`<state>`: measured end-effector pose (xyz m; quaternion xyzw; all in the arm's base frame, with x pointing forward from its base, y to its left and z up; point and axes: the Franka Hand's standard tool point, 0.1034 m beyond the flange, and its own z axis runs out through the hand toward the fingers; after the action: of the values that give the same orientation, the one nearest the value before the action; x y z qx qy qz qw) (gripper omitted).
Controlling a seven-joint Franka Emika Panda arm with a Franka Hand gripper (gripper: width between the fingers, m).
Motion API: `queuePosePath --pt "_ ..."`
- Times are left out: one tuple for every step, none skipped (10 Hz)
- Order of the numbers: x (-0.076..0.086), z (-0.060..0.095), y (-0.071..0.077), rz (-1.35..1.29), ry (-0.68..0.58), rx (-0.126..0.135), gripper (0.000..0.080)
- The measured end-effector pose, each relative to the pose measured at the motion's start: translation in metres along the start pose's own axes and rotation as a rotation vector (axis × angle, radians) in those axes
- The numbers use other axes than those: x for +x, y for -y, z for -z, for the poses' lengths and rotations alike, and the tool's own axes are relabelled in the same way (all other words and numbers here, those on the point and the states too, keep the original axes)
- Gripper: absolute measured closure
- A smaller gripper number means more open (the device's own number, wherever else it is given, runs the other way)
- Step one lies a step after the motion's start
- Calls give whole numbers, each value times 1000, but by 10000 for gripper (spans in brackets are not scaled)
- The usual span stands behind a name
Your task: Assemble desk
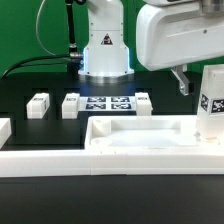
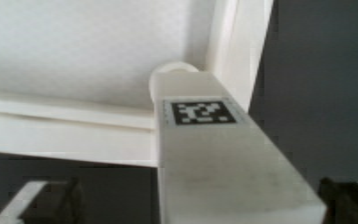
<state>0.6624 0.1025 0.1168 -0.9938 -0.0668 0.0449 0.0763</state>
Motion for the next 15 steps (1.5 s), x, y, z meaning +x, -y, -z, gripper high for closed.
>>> queuePosePath --pt "0 -1 0 0 1 0 164" --pt "0 -1 0 0 1 0 334" --pt "0 -1 -1 0 1 -3 511" --pt "0 -1 -2 -1 2 -3 511" --pt "0 -1 -2 -5 2 -3 511" --pt "0 -1 -3 -18 1 -3 511" --pt "0 -1 -3 -19 1 -2 511" --pt "0 -1 -5 -87 -15 8 511" --pt "-1 -1 -6 -251 -39 5 511" --pt "-3 -1 -7 -386 -66 7 509" --pt "-6 -1 -9 -518 -84 20 509" --pt "-6 -1 -10 -615 -88 27 509" --pt "-6 -1 -11 -704 -87 29 509" --pt "-6 -1 -12 -815 -96 35 509" --pt "-7 0 -11 -889 -101 30 509"
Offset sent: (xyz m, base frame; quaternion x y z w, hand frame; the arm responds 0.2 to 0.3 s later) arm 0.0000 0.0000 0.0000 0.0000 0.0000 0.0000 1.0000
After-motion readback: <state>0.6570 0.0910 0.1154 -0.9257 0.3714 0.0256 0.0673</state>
